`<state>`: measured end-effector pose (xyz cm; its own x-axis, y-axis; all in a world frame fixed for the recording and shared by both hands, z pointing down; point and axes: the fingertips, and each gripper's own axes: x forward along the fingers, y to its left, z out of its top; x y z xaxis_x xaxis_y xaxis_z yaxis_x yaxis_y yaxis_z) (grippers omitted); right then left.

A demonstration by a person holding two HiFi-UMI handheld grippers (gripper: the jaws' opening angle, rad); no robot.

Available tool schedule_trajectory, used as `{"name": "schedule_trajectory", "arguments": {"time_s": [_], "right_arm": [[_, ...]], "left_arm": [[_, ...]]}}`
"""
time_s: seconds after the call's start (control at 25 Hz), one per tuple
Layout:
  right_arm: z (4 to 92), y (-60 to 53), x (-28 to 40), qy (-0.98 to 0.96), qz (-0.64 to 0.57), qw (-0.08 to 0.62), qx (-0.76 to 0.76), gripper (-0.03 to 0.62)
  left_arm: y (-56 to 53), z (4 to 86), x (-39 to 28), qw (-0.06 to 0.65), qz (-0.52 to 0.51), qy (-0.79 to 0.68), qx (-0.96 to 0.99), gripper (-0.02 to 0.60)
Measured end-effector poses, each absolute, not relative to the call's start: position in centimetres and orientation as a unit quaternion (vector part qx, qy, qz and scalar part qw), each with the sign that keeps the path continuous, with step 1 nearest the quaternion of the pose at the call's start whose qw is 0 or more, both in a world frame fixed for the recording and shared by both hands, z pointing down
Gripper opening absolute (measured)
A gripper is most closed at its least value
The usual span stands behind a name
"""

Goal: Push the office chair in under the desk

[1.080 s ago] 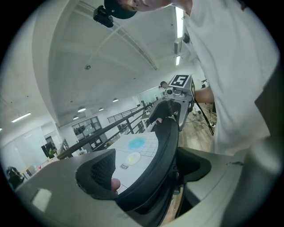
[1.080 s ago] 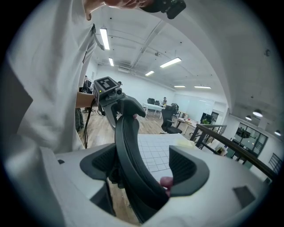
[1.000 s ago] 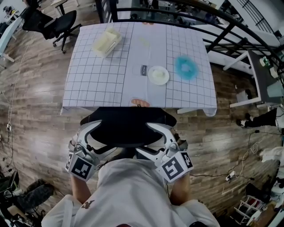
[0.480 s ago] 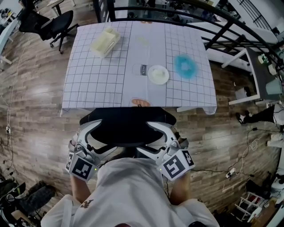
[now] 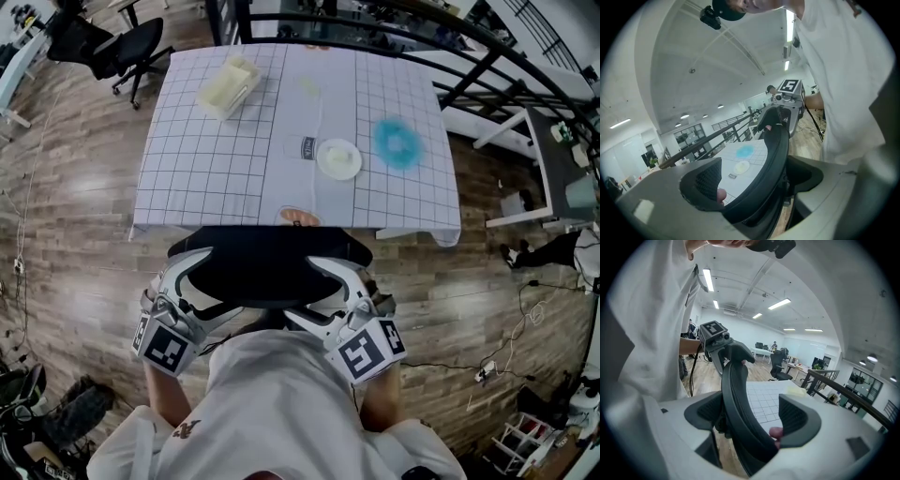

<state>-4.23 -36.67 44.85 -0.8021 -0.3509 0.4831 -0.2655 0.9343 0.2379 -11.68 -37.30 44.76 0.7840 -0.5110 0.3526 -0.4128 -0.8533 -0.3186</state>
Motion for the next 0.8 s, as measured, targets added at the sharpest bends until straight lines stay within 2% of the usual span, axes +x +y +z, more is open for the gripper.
{"name": "schedule_trajectory", "arguments": {"time_s": [0.8], "right_arm": [[44.8,-36.8,-5.4,-0.942,-0.081,0.274,0.175,0.382]], "left_arm": [[-37.6,44.7,-12.8,0.114,-0.218,0.231,-0.941,0.430]]}}
